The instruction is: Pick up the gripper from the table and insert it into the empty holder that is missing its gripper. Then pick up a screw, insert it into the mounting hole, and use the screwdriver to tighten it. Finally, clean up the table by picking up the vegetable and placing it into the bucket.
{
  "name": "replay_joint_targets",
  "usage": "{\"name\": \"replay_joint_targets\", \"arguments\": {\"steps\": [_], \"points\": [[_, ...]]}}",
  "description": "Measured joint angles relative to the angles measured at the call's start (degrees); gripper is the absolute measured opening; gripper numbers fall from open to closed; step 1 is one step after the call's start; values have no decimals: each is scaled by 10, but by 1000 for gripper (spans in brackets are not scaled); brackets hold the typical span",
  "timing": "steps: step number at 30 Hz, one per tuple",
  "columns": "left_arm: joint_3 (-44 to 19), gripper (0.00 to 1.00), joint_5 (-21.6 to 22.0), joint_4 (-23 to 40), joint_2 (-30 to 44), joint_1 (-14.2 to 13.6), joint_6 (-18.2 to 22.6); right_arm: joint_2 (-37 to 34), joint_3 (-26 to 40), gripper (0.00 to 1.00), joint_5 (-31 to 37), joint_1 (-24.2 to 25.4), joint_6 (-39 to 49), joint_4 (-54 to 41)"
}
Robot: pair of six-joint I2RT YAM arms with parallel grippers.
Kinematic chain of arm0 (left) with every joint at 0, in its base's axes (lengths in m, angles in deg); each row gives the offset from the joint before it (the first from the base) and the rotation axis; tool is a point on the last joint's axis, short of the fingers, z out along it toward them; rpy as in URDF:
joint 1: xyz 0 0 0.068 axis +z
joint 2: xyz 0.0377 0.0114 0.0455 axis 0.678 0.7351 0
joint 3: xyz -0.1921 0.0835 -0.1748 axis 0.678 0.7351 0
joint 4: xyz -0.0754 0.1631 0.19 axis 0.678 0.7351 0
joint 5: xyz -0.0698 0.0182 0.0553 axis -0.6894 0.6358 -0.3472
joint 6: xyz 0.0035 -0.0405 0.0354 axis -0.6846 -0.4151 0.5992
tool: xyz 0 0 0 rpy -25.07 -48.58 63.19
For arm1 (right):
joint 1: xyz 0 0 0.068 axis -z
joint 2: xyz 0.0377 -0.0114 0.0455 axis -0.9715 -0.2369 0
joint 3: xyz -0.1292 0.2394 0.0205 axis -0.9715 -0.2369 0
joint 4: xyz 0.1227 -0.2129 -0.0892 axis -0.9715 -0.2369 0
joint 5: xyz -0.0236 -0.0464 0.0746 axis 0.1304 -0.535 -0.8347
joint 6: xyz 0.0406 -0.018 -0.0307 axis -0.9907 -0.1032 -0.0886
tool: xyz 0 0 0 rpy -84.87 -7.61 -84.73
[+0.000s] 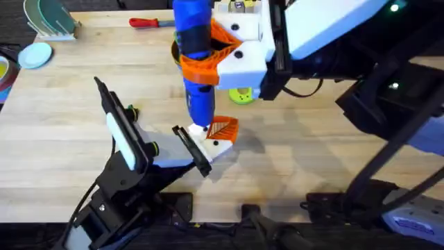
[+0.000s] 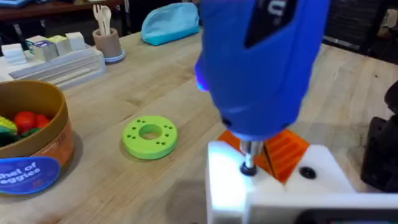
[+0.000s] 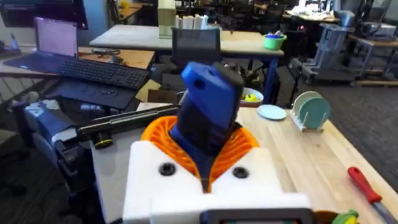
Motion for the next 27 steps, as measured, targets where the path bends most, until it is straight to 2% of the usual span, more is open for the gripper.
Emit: {"name": "replay_joint_targets", "arguments": {"steps": [27], "points": [[0,4,0,0,0,0,0,0,0,20,0,5,4,-13]]}}
